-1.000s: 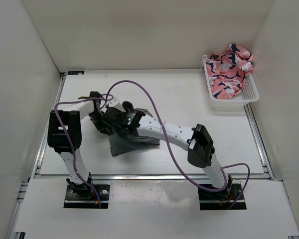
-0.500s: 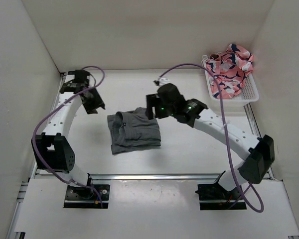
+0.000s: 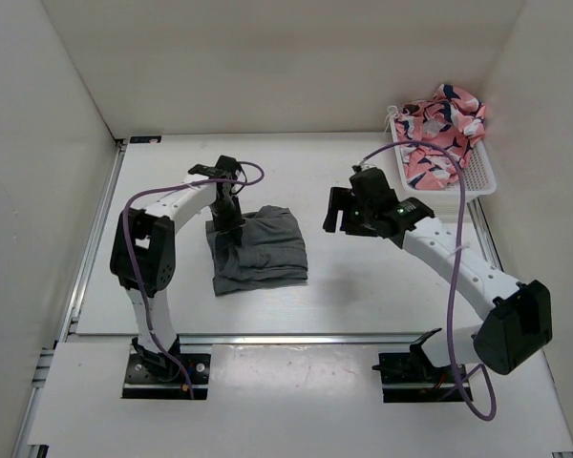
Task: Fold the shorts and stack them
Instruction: Fold the shorts
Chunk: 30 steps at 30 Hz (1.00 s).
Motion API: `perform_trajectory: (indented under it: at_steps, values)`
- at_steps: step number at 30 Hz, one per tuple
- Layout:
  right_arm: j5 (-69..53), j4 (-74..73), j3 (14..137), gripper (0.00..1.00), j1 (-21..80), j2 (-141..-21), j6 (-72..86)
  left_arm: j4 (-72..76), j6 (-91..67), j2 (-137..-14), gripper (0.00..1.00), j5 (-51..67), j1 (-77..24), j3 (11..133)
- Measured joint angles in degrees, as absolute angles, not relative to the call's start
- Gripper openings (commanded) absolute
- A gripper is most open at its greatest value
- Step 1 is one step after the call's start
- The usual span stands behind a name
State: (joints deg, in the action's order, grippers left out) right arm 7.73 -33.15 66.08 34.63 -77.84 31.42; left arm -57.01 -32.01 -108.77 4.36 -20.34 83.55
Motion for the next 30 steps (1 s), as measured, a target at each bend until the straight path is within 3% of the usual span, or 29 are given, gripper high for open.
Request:
perform_trajectory:
  at_steps: [10, 15, 17, 22, 30]
  values:
    - [7.40, -33.28, 65.67, 0.84, 32.10, -75.96, 31.20, -60.66, -31.24, -99.09, 0.10, 5.93, -18.11, 83.50]
    - [6.20, -32.99, 65.67, 1.00, 32.14, -76.93, 30.87, -61.43, -29.71, -92.33, 0.10, 7.38, -12.80, 79.05]
    - [4.43, -32.16, 65.67, 1.00, 32.14, -78.43, 30.52, -61.14, -29.61, -91.59, 0.10, 7.53, -10.68, 74.98]
    - [-5.78, -27.99, 67.29, 1.00, 32.25, -88.86, 29.74, -59.24, -30.11, -91.92, 0.10, 9.30, -5.72, 65.47]
    - [-19.53, -19.00, 74.54, 0.97, 37.95, -109.14, 30.02, -57.06, -30.20, -92.16, 0.10, 10.44, -2.59, 63.16]
